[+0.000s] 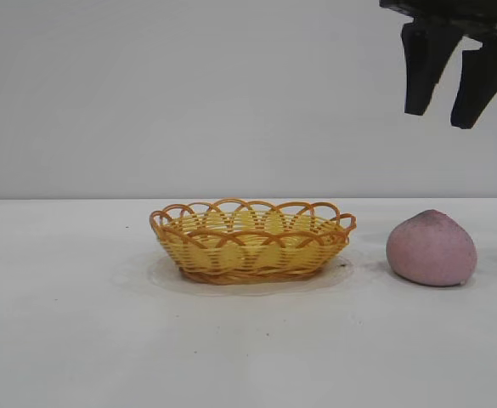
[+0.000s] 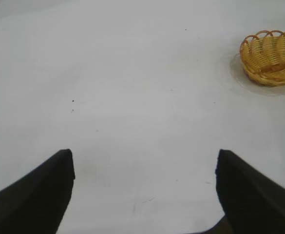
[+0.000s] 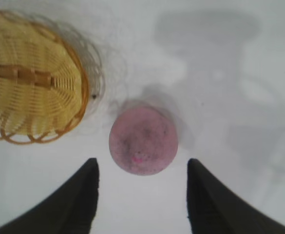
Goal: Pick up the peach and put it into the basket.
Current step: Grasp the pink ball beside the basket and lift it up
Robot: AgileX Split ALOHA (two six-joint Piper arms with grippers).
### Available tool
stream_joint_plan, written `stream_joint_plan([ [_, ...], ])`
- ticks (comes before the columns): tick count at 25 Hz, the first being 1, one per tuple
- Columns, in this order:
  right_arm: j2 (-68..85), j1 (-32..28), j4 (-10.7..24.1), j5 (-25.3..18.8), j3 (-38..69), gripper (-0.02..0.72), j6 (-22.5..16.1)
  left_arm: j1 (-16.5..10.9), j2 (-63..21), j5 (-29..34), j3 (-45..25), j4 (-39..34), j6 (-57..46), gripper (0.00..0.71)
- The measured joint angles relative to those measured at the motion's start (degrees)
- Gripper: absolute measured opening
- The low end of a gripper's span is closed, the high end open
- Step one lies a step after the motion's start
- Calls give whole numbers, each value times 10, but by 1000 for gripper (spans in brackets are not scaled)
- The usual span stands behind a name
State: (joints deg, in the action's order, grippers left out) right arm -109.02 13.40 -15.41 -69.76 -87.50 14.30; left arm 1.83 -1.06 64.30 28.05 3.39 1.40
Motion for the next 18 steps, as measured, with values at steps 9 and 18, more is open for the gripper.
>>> stream_joint_plan([
  [9, 0, 60, 76, 0, 22, 310, -47, 0, 0, 0, 0, 0, 0, 529],
  [18, -9, 60, 80, 35, 58, 310, -49, 0, 0, 0, 0, 0, 0, 529],
])
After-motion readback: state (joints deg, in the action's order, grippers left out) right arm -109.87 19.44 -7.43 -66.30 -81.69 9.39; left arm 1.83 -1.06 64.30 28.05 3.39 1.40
